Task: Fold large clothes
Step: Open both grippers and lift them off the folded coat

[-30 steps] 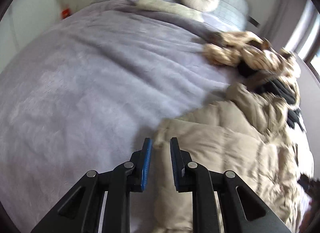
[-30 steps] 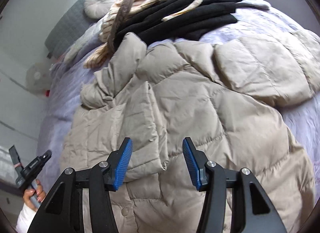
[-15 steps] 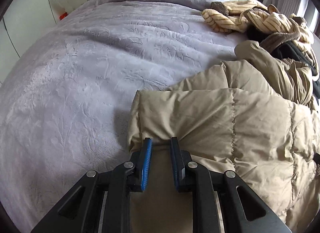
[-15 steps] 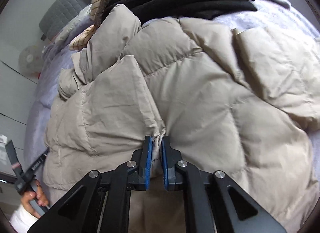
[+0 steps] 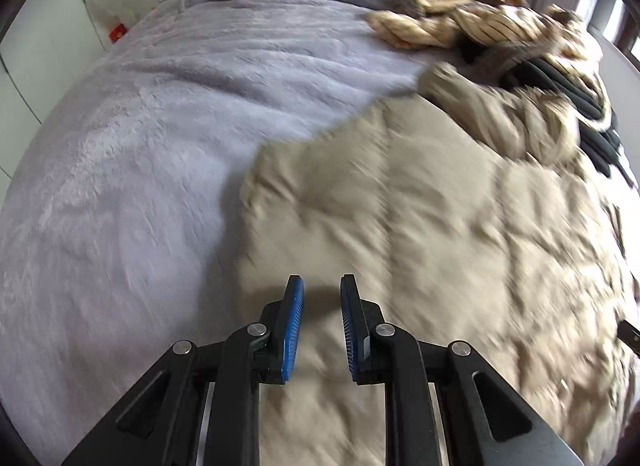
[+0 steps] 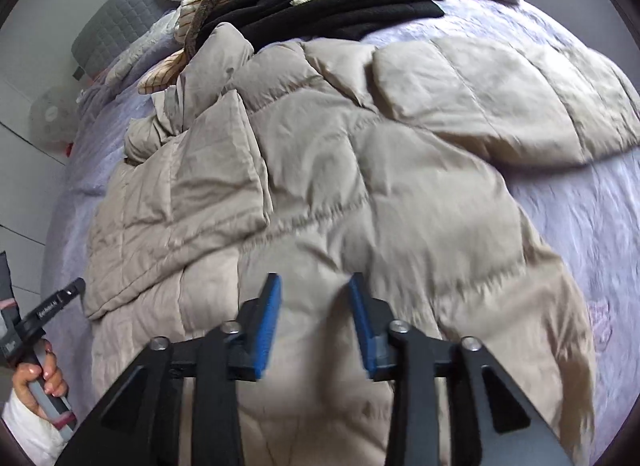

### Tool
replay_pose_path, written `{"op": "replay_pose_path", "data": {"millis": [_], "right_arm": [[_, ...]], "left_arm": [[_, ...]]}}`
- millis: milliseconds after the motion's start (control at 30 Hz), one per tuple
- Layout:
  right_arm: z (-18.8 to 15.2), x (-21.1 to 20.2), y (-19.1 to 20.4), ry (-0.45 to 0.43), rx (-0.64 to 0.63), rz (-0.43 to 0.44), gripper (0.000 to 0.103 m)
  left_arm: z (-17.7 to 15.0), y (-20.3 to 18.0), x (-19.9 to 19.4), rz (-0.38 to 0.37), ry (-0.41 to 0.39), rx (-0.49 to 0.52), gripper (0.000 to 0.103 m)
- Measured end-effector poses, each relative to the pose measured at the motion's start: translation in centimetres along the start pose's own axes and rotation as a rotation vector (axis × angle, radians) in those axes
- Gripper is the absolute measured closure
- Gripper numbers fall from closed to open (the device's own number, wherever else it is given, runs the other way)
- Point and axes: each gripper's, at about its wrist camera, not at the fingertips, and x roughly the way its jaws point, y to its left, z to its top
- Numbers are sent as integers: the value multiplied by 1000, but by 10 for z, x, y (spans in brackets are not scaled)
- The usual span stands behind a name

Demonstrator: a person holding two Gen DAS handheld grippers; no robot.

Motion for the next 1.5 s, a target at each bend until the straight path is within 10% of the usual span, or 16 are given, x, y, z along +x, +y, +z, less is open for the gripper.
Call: {"op": "replay_pose_path", "data": {"millis": [100,133,167,667,1067,1500], "right_arm": [[-16,-10,-9,22,25,37,55],[-21,-14,-13,28,33,48,53],[-25,-18,-17,33,40,56,49],[-30,-66,-117,-48,214,166,0],[16,-91,-246,-172,459,110,0],[98,-51,-370,-263,787,279,0]], "left_arm": [[-21,-24,-8,-20,25,9,59],[-28,-31,-11,-15,29,8,16],[-35,-38,-15,-7,19,3,1],[-77,-167,-27,-42,85,190,1],[-78,-235,-17,-90,192,183,1],[-55,-277,-11,-103,182,164,1]]}}
